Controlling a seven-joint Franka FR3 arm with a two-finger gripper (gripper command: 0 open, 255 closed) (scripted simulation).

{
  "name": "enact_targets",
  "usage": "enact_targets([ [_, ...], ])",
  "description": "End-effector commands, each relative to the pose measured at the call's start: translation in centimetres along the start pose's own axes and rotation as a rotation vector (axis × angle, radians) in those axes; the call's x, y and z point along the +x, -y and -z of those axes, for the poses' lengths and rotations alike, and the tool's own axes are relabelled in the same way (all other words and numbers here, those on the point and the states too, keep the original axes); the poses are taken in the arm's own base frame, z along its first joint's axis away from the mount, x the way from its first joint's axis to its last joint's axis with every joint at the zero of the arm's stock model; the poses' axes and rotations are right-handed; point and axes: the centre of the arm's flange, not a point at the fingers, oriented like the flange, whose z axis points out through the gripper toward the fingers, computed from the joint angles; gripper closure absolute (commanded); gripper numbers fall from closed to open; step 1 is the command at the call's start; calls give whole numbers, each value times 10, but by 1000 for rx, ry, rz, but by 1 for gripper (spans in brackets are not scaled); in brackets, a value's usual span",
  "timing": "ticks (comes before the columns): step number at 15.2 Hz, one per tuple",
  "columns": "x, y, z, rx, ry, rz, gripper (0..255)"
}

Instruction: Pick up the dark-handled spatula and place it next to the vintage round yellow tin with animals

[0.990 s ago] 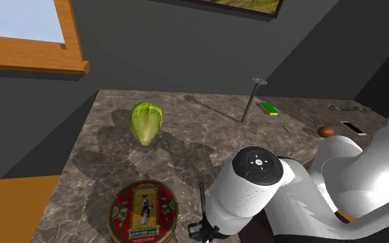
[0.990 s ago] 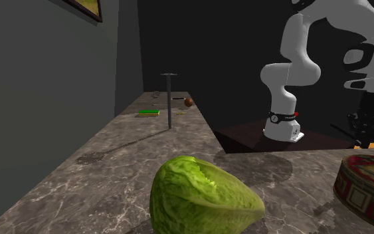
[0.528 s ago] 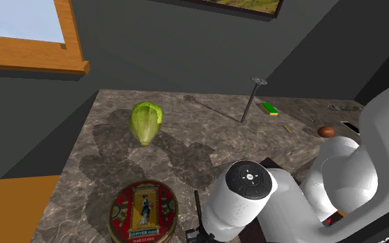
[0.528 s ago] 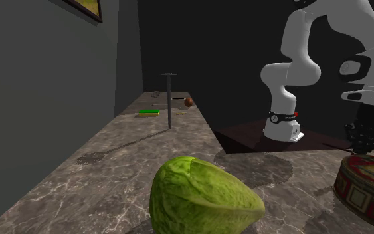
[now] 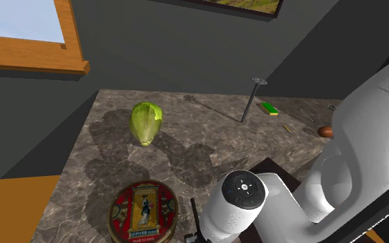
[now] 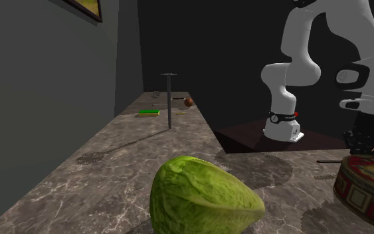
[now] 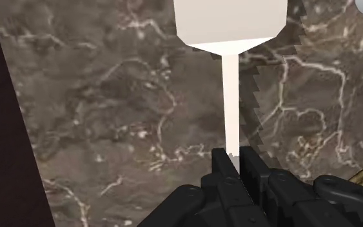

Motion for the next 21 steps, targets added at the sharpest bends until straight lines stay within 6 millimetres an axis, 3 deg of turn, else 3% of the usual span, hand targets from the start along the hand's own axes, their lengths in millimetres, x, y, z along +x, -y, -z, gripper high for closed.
enact_targets([
  [1,0,0,-1,0,0,0,255],
  [4,0,0,-1,0,0,0,255],
  [5,0,0,-1,0,0,0,0],
  [10,0,0,-1,0,0,0,0],
  [14,0,0,49,0,0,0,0],
  [21,0,0,49,0,0,0,0],
])
